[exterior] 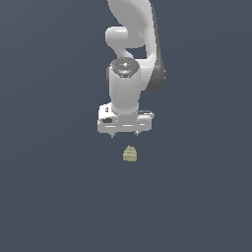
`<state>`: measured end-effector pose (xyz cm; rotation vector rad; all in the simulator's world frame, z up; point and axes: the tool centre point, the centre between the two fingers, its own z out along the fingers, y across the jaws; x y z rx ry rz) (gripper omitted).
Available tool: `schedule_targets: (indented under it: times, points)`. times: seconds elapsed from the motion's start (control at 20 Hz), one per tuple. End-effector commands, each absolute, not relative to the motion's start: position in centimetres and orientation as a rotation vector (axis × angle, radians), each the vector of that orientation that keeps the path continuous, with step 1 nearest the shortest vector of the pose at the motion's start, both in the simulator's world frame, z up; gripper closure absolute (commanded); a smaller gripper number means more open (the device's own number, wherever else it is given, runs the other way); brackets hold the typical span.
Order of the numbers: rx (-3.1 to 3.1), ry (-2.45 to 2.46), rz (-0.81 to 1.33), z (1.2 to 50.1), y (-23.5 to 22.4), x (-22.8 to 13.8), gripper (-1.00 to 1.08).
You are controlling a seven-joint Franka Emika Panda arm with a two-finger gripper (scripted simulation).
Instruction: Pick up the object and move it to a goal position.
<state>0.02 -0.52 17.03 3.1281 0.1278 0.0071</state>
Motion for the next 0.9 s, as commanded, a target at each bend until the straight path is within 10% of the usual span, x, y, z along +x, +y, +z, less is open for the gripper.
schedule_targets:
  times: [0.0,0.85]
  points:
    - [3.124,0.179,0.005,16.8,-0.5,0.1,-0.92]
    - [3.009,0.838,-0.011,14.3,0.2,0.6,-0.92]
